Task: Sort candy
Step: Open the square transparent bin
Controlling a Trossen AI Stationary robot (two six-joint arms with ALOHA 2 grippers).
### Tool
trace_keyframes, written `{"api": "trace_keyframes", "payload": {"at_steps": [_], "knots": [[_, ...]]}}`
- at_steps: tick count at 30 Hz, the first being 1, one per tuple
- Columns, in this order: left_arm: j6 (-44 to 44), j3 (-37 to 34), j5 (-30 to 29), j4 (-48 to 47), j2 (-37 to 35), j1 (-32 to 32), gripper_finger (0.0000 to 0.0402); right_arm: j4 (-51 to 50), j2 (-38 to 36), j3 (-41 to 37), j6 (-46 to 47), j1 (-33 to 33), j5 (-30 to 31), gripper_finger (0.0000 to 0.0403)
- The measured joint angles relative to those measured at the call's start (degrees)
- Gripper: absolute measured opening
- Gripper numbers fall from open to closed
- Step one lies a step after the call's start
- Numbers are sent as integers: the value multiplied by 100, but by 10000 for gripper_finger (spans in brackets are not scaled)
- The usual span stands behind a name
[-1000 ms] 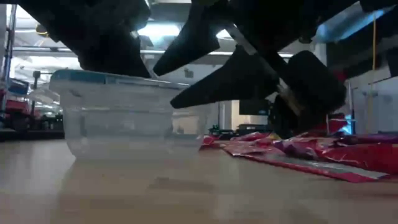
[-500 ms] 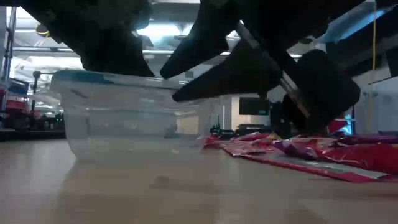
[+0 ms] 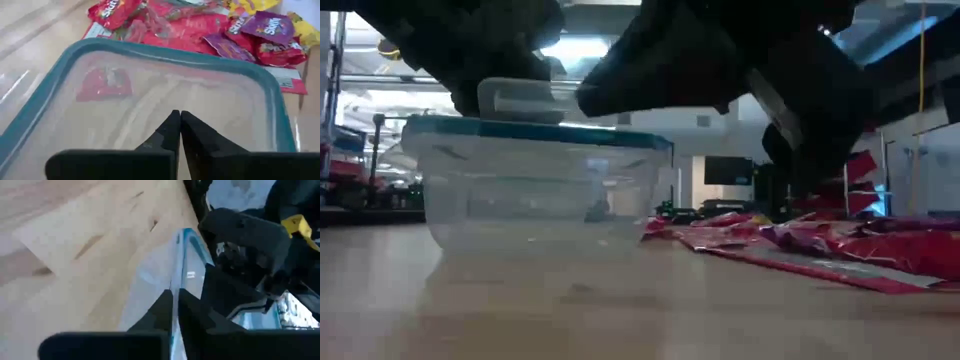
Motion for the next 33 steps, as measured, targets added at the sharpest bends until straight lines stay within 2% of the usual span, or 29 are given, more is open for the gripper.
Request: {"api": "trace_keyframes", "payload": {"at_steps": [3, 8, 13, 21, 26, 33], "knots": [[333, 56, -34, -64, -313, -25, 0, 105, 0, 102, -5, 9, 201, 0], [1068, 142, -134, -3, -1049, -86, 0, 155, -31, 384, -62, 13, 900, 0], [1571, 143, -384, -15, -1650, -156, 0, 160, -31, 573, -62, 14, 953, 0], [2225, 149, -1410, -100, -2368, -605, 0, 251, -45, 602, -352, -97, 2066, 0], [2440, 155, -2011, -98, -2546, -834, 0, 480, -221, 604, -1065, -376, 2728, 0], [2154, 157, -2070, -434, -2498, -973, 0, 372, -820, 604, -1947, -819, 3095, 0]]}}
